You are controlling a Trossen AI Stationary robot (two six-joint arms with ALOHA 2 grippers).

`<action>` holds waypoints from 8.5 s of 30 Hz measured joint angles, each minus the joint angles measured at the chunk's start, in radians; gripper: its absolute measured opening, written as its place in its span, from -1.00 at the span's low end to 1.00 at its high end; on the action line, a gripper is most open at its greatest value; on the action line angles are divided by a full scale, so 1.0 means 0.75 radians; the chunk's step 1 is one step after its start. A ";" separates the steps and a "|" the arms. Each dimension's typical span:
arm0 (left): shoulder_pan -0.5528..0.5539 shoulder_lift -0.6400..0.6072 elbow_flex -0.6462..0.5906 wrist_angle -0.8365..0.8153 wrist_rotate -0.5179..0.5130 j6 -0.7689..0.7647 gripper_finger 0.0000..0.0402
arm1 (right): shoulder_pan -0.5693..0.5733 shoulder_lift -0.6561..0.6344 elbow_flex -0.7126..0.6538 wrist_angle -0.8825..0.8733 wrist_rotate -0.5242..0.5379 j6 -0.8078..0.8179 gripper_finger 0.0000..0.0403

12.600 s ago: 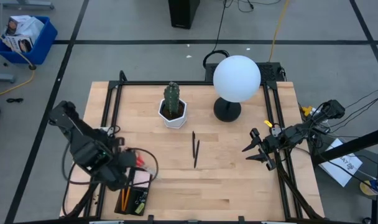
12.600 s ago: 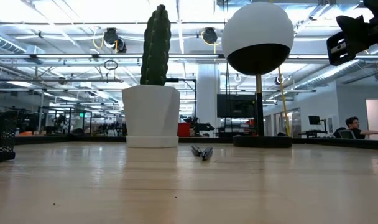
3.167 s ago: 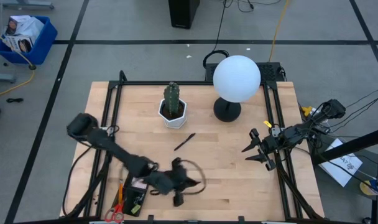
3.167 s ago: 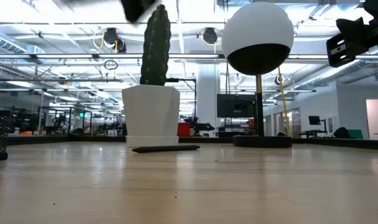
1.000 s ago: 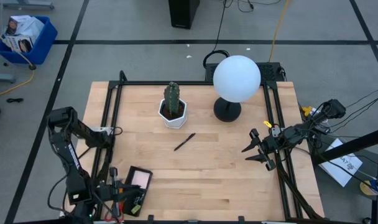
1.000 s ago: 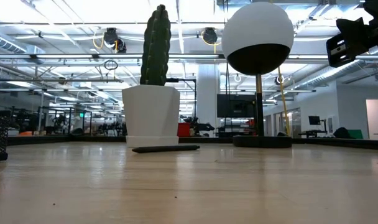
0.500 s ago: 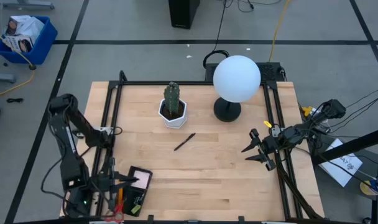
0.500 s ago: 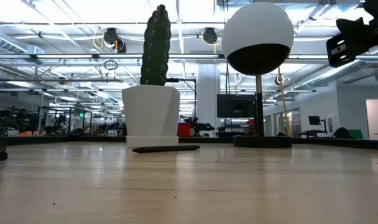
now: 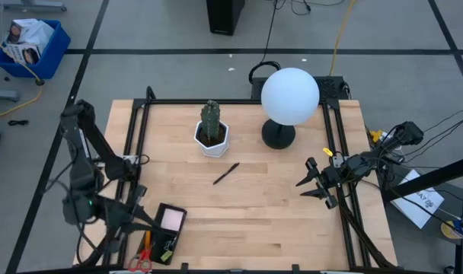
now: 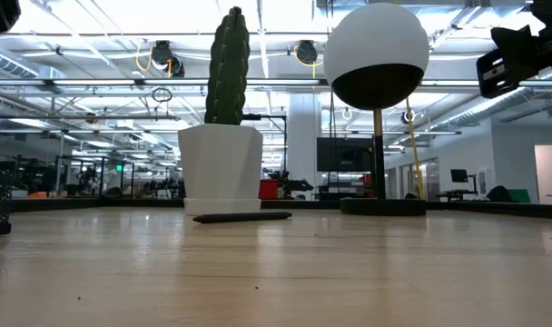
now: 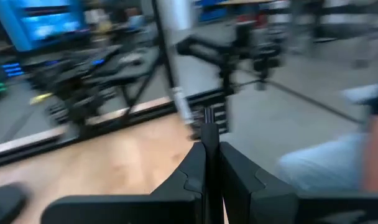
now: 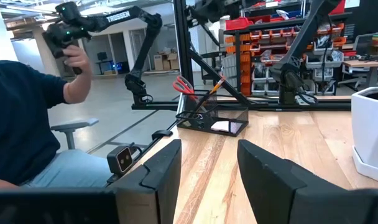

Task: Pick and place office supplies into organizer
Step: Put the right pen in the desk organizer, then put the pen in the desk organizer

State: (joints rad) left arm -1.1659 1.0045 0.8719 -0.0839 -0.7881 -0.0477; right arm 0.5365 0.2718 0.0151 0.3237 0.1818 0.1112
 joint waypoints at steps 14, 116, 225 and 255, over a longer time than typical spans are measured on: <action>0.031 -0.155 -0.651 1.188 0.525 0.183 -0.88 | 0.000 0.000 0.000 0.001 0.000 0.000 -0.24; 1.390 0.753 0.070 0.035 0.869 -0.827 -0.11 | 0.000 0.001 0.000 0.001 0.000 0.000 -0.24; 0.255 0.692 0.608 -0.659 -0.401 -0.836 -0.95 | 0.000 0.025 0.000 0.001 0.000 0.000 -0.24; -0.236 0.631 0.376 -0.795 -0.805 -1.110 -0.96 | 0.000 0.026 0.000 0.001 0.000 0.000 -0.24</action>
State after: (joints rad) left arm -1.3428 1.4774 1.1538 -0.6802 -1.3916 -0.8803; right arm 0.5363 0.2913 0.0154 0.3241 0.1822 0.1108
